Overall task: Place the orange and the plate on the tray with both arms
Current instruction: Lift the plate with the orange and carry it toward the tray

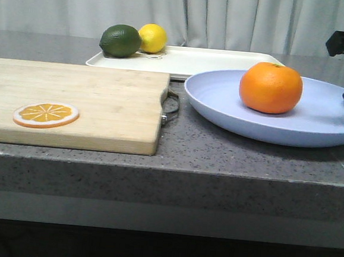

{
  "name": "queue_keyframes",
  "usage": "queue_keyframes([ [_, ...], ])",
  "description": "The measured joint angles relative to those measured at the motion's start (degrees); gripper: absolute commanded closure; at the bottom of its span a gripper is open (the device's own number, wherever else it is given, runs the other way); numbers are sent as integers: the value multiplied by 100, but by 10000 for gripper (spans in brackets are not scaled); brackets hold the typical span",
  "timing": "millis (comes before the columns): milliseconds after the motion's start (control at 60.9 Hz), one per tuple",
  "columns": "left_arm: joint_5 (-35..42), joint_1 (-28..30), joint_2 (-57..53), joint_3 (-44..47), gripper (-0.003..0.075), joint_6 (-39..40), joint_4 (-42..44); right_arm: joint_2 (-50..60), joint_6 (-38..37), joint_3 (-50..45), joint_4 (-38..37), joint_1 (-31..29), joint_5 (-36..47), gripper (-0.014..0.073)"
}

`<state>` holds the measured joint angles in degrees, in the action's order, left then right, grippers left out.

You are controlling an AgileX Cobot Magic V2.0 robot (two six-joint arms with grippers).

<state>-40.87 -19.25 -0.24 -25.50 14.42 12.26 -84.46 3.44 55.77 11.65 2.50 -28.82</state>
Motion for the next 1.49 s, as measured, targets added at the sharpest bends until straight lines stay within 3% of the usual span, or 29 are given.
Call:
queue_keyframes([
  [246,0,0,0,0,738,0,0,0,0,420,529,-12,-812,661],
  [525,0,0,0,0,738,0,0,-26,48,1636,644,-21,-2127,661],
  [690,0,0,0,0,738,0,0,-175,110,2284,815,-296,-2612,661],
  [821,0,0,0,0,738,0,0,-431,392,2694,1385,-583,-2802,661],
  [1034,0,0,0,0,738,0,0,-1283,611,3716,2185,-659,-2851,662],
  [1494,0,0,0,0,738,0,54,-4307,433,7314,2554,-325,-2831,661],
])
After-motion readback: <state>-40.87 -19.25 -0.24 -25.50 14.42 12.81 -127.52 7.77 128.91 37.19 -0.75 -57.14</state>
